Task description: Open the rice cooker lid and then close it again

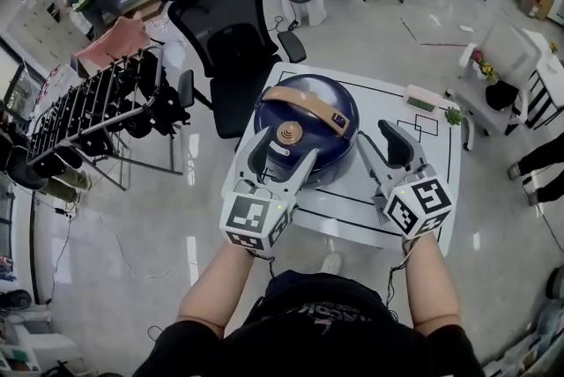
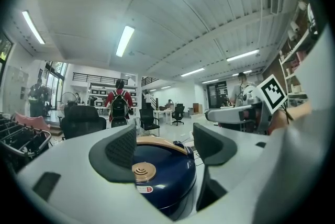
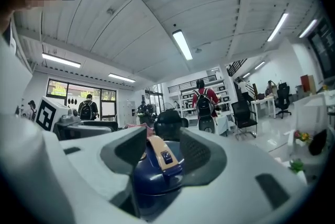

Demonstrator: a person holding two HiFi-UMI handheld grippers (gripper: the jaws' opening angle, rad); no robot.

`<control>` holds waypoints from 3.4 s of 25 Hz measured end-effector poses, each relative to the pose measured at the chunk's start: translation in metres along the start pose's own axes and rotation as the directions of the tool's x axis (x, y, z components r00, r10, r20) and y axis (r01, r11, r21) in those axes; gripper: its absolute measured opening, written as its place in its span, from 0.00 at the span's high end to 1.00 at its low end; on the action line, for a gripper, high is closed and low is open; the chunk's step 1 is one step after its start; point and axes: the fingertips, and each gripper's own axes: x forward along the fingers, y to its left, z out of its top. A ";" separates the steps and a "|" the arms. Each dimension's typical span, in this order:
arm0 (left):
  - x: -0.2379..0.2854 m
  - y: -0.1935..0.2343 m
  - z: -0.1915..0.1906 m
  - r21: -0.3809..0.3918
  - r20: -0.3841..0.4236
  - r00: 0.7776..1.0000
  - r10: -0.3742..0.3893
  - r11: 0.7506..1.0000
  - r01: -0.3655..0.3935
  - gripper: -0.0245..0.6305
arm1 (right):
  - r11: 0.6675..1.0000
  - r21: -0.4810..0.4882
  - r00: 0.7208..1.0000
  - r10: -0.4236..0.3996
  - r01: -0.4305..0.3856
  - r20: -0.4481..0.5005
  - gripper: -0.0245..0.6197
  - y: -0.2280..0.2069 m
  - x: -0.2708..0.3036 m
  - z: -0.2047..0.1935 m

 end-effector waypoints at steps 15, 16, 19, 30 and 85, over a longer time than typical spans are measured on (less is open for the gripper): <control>0.026 0.013 0.010 0.025 0.008 1.000 -0.013 1.000 0.012 0.46 | 1.000 0.021 1.000 -0.021 0.021 0.000 0.80 -0.018 0.016 0.000; 0.028 0.016 0.009 0.026 0.007 1.000 -0.021 0.999 0.020 0.46 | 0.999 0.022 0.999 -0.035 0.035 0.000 0.91 -0.019 0.018 -0.001; 0.035 0.024 0.004 0.021 -0.001 0.999 -0.046 0.999 0.046 0.46 | 0.998 0.022 0.999 -0.052 0.052 -0.014 0.96 -0.017 0.023 -0.006; 0.064 0.047 -0.011 0.102 -0.079 0.983 -0.167 0.979 0.175 0.46 | 0.992 0.078 0.992 -0.093 0.100 -0.090 0.96 -0.019 0.056 -0.032; 0.129 0.014 -0.081 0.826 -0.378 0.896 -0.233 0.353 0.440 0.68 | 0.963 0.168 0.961 -0.176 0.213 -0.212 0.96 -0.020 0.085 -0.068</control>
